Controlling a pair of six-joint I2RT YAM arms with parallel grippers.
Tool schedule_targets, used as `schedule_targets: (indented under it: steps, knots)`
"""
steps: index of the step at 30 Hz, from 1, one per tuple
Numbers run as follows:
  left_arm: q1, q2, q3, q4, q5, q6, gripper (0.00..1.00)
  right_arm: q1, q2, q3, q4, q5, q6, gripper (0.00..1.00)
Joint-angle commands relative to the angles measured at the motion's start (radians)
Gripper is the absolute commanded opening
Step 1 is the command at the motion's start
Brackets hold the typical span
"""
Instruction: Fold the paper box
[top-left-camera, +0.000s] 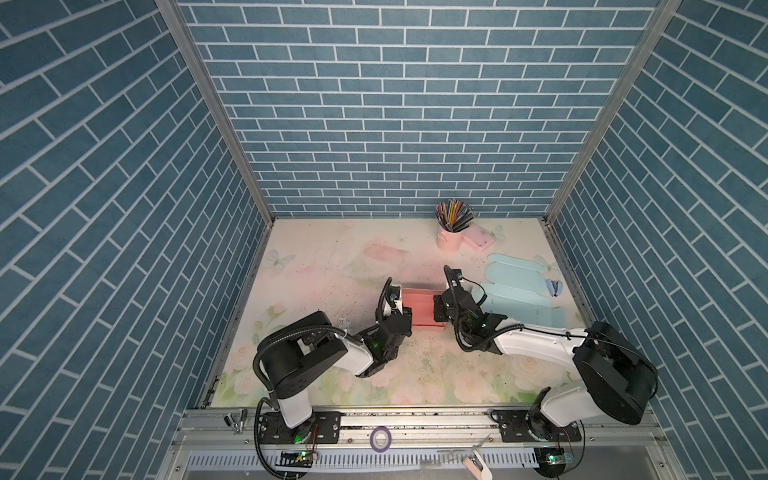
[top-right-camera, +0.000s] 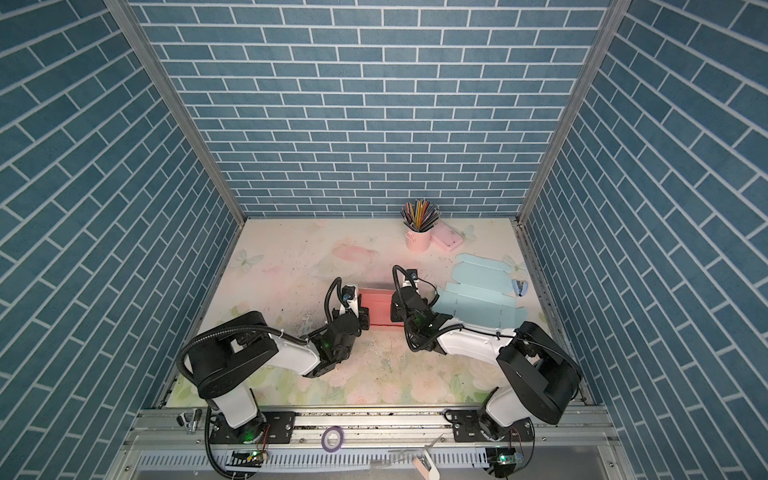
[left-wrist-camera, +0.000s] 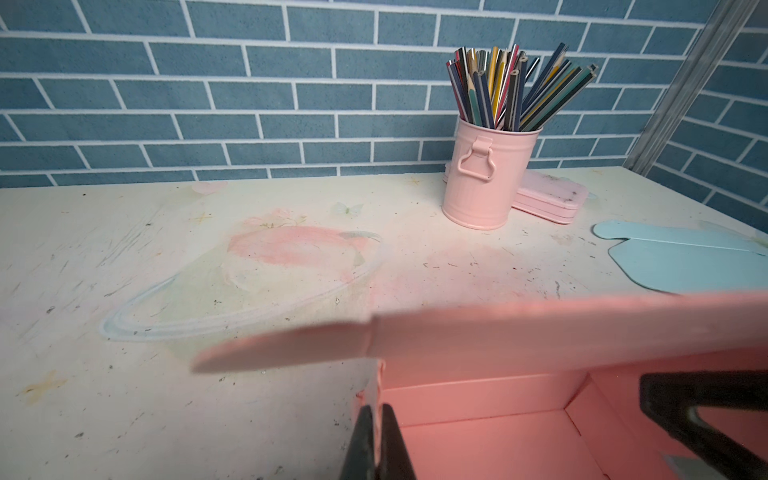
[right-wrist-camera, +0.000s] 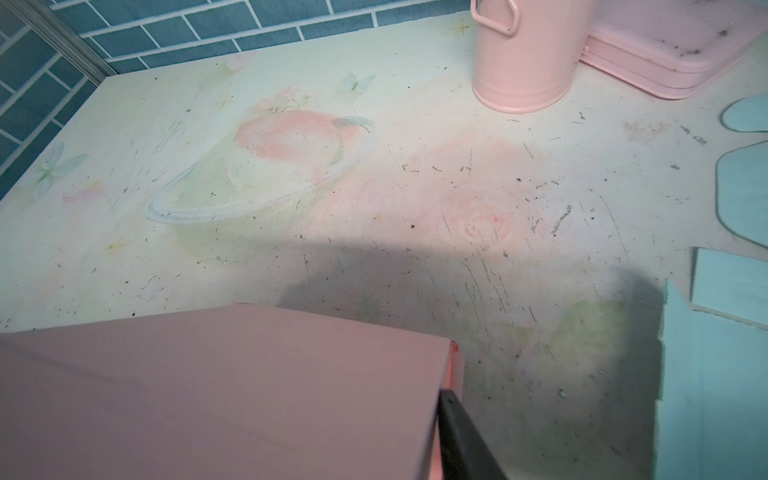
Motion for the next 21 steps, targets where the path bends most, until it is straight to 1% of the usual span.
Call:
schedule_targets:
  steps: [1,7,11,15,17,21]
  knots:
    - [-0.018,0.051,-0.033,0.034,0.076,-0.005,0.01,0.034,0.004,-0.009,-0.026,0.021,0.018,0.36]
    - [-0.019,0.110,-0.058,0.112,0.078,-0.022,0.01,0.066,-0.032,-0.062,0.018,0.076,-0.011,0.35]
    - [-0.022,0.112,-0.053,0.105,0.078,-0.032,0.01,0.080,-0.051,-0.101,0.059,0.096,-0.036,0.36]
    - [-0.034,0.114,-0.052,0.096,0.055,-0.026,0.01,0.092,-0.065,-0.136,0.115,0.099,-0.069,0.37]
    - [-0.038,0.117,-0.053,0.090,0.041,-0.026,0.01,0.098,-0.077,-0.142,0.120,0.102,-0.085,0.39]
    - [-0.042,0.134,-0.056,0.092,0.018,-0.020,0.01,0.116,-0.133,-0.193,0.191,0.100,-0.138,0.48]
